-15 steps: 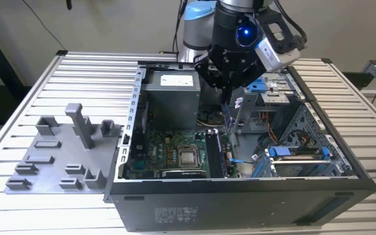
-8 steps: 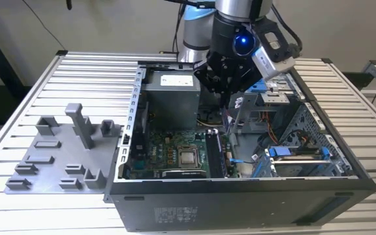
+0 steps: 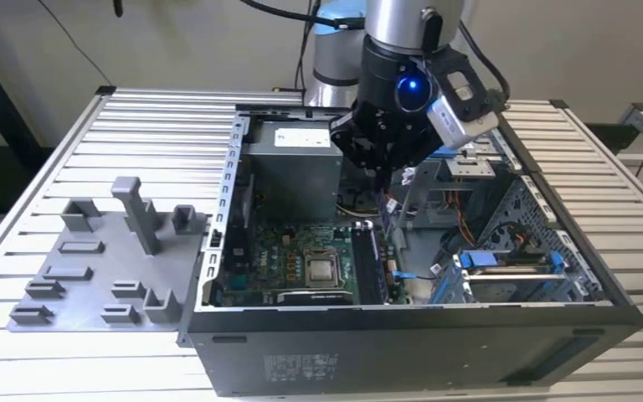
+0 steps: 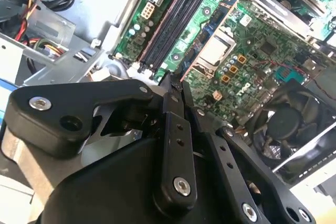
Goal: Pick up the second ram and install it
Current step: 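Insert the second ram into the second slot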
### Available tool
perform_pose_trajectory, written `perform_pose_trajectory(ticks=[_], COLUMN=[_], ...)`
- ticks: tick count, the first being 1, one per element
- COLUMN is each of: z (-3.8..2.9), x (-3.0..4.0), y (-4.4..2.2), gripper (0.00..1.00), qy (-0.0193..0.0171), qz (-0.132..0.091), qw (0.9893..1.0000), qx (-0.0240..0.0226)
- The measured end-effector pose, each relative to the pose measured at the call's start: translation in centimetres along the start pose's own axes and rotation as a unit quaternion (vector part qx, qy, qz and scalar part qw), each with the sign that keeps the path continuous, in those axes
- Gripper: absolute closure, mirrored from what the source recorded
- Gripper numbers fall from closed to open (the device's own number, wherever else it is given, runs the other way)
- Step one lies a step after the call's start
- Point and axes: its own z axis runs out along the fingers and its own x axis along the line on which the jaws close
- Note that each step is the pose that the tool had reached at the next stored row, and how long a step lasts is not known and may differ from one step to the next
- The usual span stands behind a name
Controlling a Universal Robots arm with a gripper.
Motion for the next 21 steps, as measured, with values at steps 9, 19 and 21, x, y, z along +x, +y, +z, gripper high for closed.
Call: perform_pose_trajectory(ticks=[9, 19, 21], z=[1.29, 3.09, 3.45], x=[0.33, 0.62, 0.64], y=[-0.13, -0.36, -0.47], gripper=[0.86, 0.86, 0.86], qy=[-0.0005, -0.0005, -0.0006], qz=[-0.006, -0.005, -0.003], qw=[1.0, 1.0, 1.0], qx=[-0.0012, -0.0015, -0.0014])
